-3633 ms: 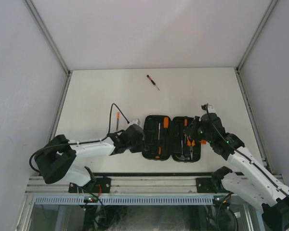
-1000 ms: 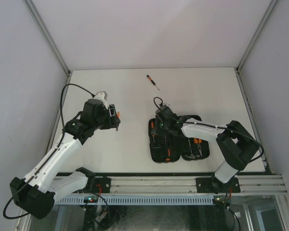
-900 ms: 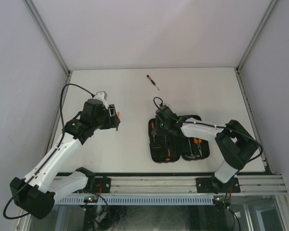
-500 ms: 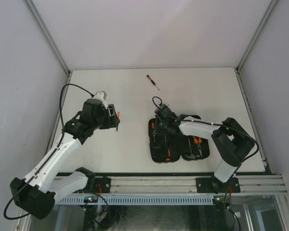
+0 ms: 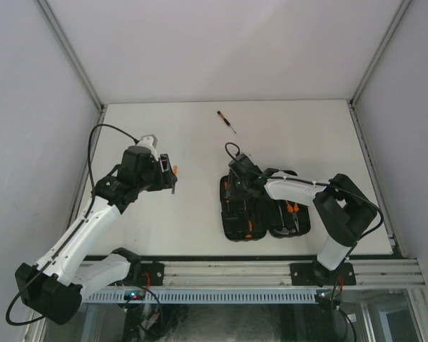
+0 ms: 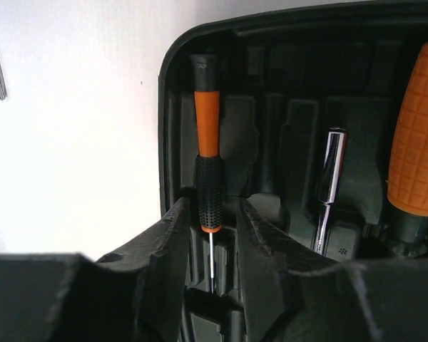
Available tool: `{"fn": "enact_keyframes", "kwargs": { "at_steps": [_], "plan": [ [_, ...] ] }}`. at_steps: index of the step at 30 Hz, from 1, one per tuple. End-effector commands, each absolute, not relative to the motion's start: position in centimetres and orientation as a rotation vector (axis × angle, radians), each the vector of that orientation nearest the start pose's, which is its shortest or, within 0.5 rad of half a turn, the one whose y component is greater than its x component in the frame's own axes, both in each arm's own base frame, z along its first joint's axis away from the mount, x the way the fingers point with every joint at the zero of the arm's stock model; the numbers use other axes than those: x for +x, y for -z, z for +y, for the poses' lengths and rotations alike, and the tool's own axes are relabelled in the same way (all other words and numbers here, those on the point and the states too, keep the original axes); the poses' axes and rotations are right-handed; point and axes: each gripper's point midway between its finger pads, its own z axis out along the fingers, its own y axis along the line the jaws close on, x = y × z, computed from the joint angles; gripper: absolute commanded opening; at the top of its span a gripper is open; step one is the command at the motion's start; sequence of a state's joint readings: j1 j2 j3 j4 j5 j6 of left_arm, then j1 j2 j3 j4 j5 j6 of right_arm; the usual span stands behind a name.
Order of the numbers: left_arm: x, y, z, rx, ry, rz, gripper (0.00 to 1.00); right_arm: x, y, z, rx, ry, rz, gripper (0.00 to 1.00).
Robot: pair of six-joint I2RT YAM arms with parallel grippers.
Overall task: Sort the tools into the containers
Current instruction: Place the screwdriver in the storage box.
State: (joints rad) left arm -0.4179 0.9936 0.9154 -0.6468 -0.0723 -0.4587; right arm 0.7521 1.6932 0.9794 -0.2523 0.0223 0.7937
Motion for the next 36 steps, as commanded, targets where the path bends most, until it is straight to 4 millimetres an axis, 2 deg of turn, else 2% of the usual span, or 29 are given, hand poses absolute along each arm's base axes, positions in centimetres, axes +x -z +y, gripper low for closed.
{"fn": "enact_keyframes", "kwargs": {
  "at_steps": [1,7,12,15,19,29,36],
  "plan": [
    [26.1,-17.8,-12.1,-0.074,0.377,2.314,0.66,28.6,-6.7,29.4,0.046,-0.572,2.550,0.34],
    [26.1,-17.6,-12.1,-0.074,0.381,2.319,0.66,28.9,-8.2,28.5,0.037,-0.523,2.522,0.37],
    [26.1,-17.6,-12.0,-0.081,0.381,2.318,0.66,29.2,-9.2,28.6,0.013,-0.526,2.506,0.27],
    [26.1,-17.6,-12.0,-0.084,0.381,2.318,0.66,29.2,-9.0,29.1,-0.012,-0.511,2.521,0.19],
    [26.1,-17.6,-12.0,-0.084,0.382,2.318,0.66,29.2,-8.1,29.7,-0.036,-0.486,2.553,0.16],
    [26.1,-17.5,-12.0,-0.085,0.385,2.320,0.66,29.4,-7.1,29.5,-0.062,-0.373,2.587,0.12],
    [26.1,-17.5,-11.8,-0.092,0.383,2.322,0.66,29.0,-6.2,30.0,-0.093,-0.373,2.614,0.12]
  ]
}}
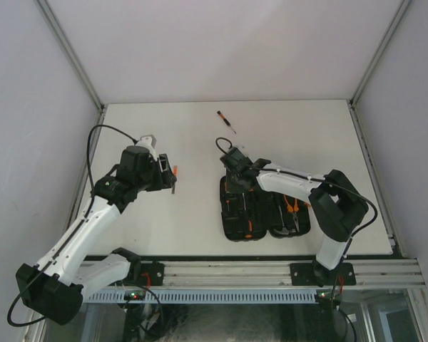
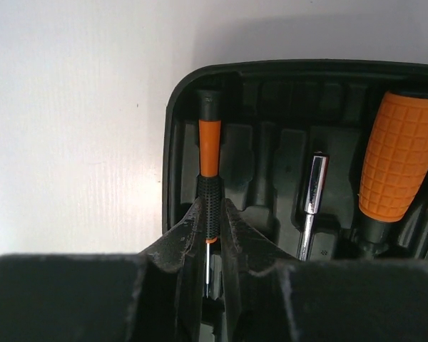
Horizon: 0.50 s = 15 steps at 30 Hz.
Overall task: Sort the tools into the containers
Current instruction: Place the screwdriver in the storage box.
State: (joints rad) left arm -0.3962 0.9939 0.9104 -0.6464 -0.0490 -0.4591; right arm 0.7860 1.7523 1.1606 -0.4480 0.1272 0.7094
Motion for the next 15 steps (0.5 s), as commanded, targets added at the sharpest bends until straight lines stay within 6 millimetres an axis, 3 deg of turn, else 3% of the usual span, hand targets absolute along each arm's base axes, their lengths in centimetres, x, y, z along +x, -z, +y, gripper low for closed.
{"fn": "enact_keyframes", "kwargs": {
  "at_steps": [1,15],
  "plan": [
    [26.1,-17.5,-11.8,-0.090,0.384,2.321,0.66,29.0,-6.1,30.1,-0.097,-0.373,2.617,0.12],
    [26.1,-17.5,-11.9,-0.092,0.392,2.323,0.66,28.7,-5.0,30.6,-0.133,-0.338,2.663,0.07]
  ]
}}
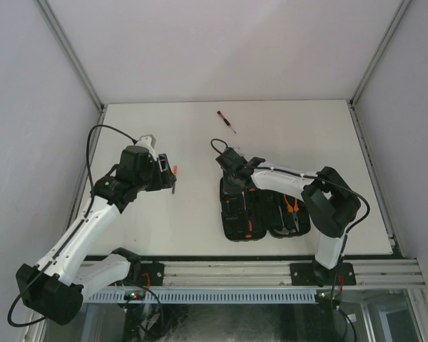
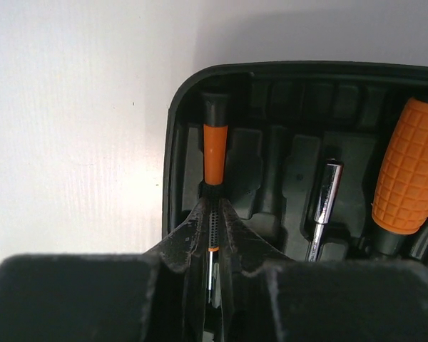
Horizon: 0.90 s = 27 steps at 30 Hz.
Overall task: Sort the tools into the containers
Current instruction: Place the screwdriver in the storage box.
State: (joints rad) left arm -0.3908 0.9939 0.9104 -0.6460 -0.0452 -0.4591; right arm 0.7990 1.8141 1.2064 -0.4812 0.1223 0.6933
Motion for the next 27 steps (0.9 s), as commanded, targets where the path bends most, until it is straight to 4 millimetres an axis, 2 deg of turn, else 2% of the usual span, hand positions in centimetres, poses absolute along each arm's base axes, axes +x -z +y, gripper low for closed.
{"fn": "enact_keyframes", "kwargs": {
  "at_steps": [1,5,9,25,27],
  "plan": [
    [26.1,-17.4,-11.9,-0.091,0.391,2.325,0.66,28.6,-4.8,30.6,-0.134,-0.331,2.669,0.06],
    [26.1,-17.4,-11.8,-0.095,0.392,2.324,0.66,28.1,-4.2,30.3,-0.148,-0.297,2.699,0.00],
    [26.2,-17.5,-11.8,-0.095,0.394,2.321,0.66,27.4,-3.1,29.8,-0.164,-0.234,2.757,0.00],
    [26.2,-17.5,-11.9,-0.097,0.409,2.322,0.66,23.6,4.8,27.8,-0.176,0.022,2.967,0.00],
    [26.2,-17.5,-11.9,-0.097,0.409,2.321,0.66,23.3,5.0,27.8,-0.185,0.024,2.973,0.00]
  ]
}}
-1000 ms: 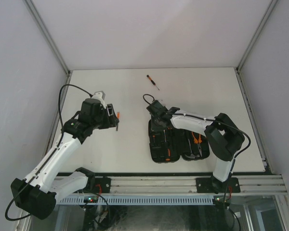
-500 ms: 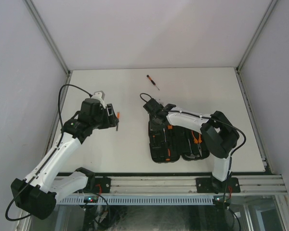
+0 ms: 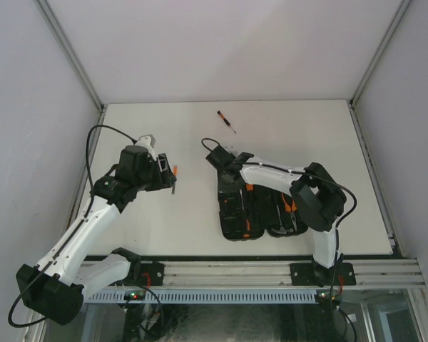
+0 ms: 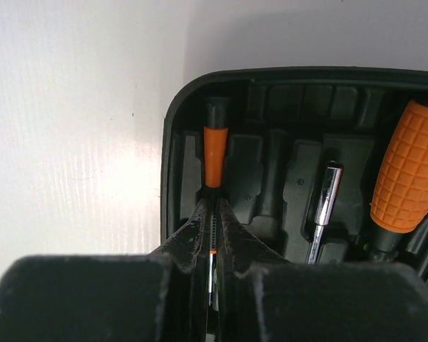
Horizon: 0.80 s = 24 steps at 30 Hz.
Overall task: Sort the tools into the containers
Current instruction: Place the screwdriver in the storage box, then move the screwdriver to the center of the board.
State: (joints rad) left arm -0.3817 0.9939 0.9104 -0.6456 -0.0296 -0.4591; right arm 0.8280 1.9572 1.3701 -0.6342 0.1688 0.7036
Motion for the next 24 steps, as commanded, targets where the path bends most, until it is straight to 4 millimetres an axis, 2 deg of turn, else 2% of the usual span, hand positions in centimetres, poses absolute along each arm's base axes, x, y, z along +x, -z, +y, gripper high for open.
{"fn": "enact_keyframes", "kwargs": {
  "at_steps": [1,4,6,12,16,18,21,24],
  "plan": [
    [26.2,-17.5,-11.9,-0.096,0.411,2.321,0.66,23.4,4.7,27.8,-0.184,0.020,2.962,0.00],
    [26.2,-17.6,-11.9,-0.096,0.410,2.319,0.67,24.6,2.2,28.0,-0.179,-0.014,2.877,0.00],
    [26.2,-17.6,-11.9,-0.097,0.409,2.319,0.67,25.7,-0.3,28.2,-0.197,-0.050,2.800,0.00],
    [26.2,-17.7,-11.7,-0.102,0.405,2.311,0.67,28.1,-9.3,29.6,-0.264,-0.246,2.552,0.25],
    [26.2,-17.9,-11.4,-0.111,0.395,2.301,0.67,29.1,-14.8,29.7,-0.282,-0.348,2.400,0.34],
    [26.3,-18.0,-11.3,-0.115,0.392,2.296,0.67,29.7,-16.6,29.4,-0.273,-0.384,2.352,0.37],
    [26.2,-18.3,-11.1,-0.120,0.387,2.282,0.67,31.2,-18.1,28.7,-0.305,-0.402,2.292,0.44],
    [26.2,-18.6,-11.0,-0.126,0.385,2.262,0.67,33.8,-19.3,27.8,-0.277,-0.457,2.242,0.50]
  ]
}}
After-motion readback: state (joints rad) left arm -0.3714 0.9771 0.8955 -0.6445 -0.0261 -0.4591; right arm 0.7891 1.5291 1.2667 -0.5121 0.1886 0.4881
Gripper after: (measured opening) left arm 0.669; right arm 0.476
